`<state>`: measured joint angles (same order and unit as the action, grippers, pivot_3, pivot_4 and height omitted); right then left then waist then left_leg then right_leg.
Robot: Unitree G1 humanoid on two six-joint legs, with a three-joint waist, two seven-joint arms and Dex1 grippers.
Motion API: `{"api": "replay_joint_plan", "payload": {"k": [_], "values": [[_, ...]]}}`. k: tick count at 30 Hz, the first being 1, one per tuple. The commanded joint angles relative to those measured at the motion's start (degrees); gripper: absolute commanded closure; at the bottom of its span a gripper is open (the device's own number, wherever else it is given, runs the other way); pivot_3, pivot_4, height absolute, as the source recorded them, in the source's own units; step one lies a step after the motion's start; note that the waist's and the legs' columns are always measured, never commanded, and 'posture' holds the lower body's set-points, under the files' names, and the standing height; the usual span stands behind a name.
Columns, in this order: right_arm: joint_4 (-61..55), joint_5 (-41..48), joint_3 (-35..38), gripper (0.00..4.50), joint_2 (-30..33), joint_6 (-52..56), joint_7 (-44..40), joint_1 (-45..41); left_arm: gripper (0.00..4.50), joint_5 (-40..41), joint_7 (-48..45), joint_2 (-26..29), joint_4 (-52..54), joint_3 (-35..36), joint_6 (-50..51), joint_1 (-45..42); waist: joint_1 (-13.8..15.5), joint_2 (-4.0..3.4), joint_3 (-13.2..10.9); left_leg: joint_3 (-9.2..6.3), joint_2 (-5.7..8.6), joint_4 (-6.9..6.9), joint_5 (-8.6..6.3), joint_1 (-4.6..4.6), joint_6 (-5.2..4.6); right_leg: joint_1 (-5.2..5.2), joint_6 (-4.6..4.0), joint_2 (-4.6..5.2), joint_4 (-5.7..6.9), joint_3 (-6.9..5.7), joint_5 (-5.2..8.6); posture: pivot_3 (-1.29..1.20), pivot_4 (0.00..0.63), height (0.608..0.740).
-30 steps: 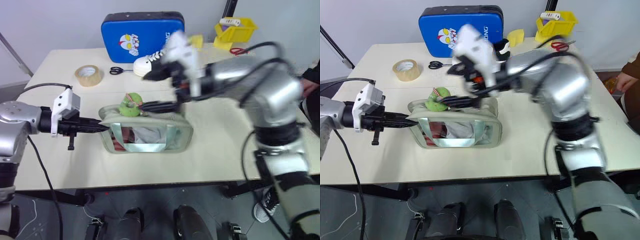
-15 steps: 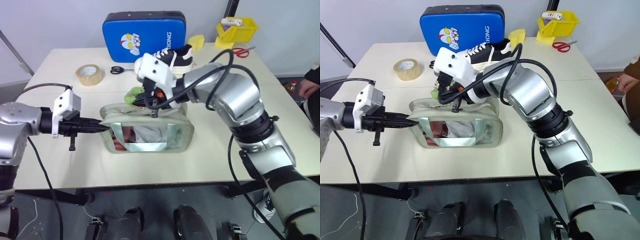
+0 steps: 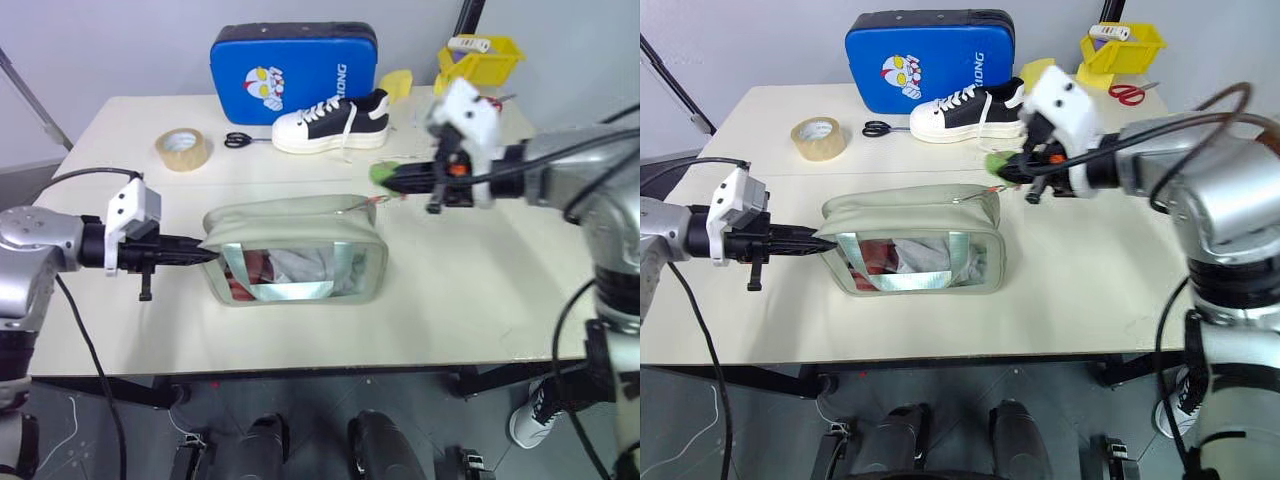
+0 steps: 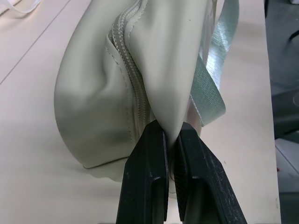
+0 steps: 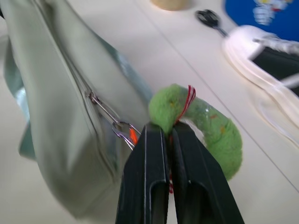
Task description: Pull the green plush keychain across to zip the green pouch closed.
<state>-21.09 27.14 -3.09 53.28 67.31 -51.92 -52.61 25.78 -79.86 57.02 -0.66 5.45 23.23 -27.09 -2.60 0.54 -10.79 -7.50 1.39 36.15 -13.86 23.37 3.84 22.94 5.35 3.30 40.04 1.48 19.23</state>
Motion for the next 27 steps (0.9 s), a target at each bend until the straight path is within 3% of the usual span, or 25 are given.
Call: {"api": "replay_joint_plan", "payload": {"k": [1, 5, 9, 16, 21, 22, 23, 27], "values": [[1.63, -5.81, 1.85, 4.47, 7.05, -5.87, 1.87, 7.79, 4.5, 0.06, 0.1, 0.54, -0.82, 0.74, 0.2, 0.55, 0.05, 0.0, 0.0, 0.0, 0.01, 0.01, 0.0, 0.0, 0.0, -0.04, 0.0, -0.02, -0.03, -0.01, 0.0, 0.0, 0.15, 0.739], [5.28, -12.94, -0.92, 4.47, 12.1, -13.68, 4.81, 17.98, 4.5, 0.34, 0.28, 0.7, -1.28, 0.95, 0.03, 0.44, -0.06, -0.01, -0.01, 0.09, 0.02, 0.06, 0.0, -0.04, -0.01, -0.07, 0.0, 0.02, 0.0, 0.04, -0.01, 0.0, 0.15, 0.739], [0.86, -11.37, -2.14, 4.47, 10.0, -14.87, 4.68, 24.13, 4.5, 1.11, 0.92, 0.71, -0.53, 1.49, 0.8, 0.93, 0.04, -0.01, -0.01, 0.08, -0.01, 0.05, 0.0, -0.03, -0.01, -0.07, 0.0, 0.0, -0.01, 0.04, 0.0, 0.0, 0.15, 0.739], [-4.7, -8.19, -5.18, 4.47, -0.59, -11.3, 7.29, 22.96, 4.5, 1.57, 1.72, 0.84, 0.21, 1.92, 1.23, 1.38, -0.14, -0.01, -0.01, 0.03, -0.09, 0.04, 0.0, -0.13, -0.01, -0.17, -0.02, -0.09, 0.0, 0.05, -0.01, 0.0, 0.15, 0.739], [-4.2, -3.91, -0.87, 4.47, -3.93, -6.25, 7.26, 19.74, 4.5, 1.79, 1.67, 1.07, 0.47, 2.0, 1.38, 1.39, 0.01, -0.02, -0.01, 0.02, -0.08, 0.05, 0.0, -0.1, 0.0, -0.16, -0.02, -0.08, -0.01, 0.04, -0.01, 0.0, 0.15, 0.739], [-4.16, -2.35, 0.83, 3.79, -3.78, -5.12, 6.55, 18.99, 4.5, 1.89, 1.54, 1.17, 0.59, 1.99, 1.49, 1.28, 0.03, -0.02, -0.01, 0.01, -0.08, 0.04, 0.0, -0.1, 0.0, -0.16, -0.02, -0.08, -0.02, 0.04, -0.01, 0.0, 0.15, 0.739], [-3.7, -0.97, 3.05, 3.57, -3.26, -4.51, 5.76, 18.19, 4.5, 2.02, 1.25, 1.27, 0.77, 1.81, 1.61, 0.94, 0.04, -0.02, -0.01, 0.0, -0.08, 0.05, 0.0, -0.1, 0.0, -0.15, -0.02, -0.08, -0.02, 0.03, -0.01, 0.0, 0.15, 0.739], [-2.62, 2.82, 9.88, 1.51, -0.47, -7.46, 1.36, 19.7, 2.89, 2.44, 0.06, 1.4, 0.81, 1.08, 1.96, -0.48, 0.11, -0.02, -0.01, 0.01, -0.07, 0.04, 0.0, -0.08, -0.01, -0.17, -0.02, -0.08, -0.05, 0.03, -0.01, 0.0, 0.15, 0.739]]}}
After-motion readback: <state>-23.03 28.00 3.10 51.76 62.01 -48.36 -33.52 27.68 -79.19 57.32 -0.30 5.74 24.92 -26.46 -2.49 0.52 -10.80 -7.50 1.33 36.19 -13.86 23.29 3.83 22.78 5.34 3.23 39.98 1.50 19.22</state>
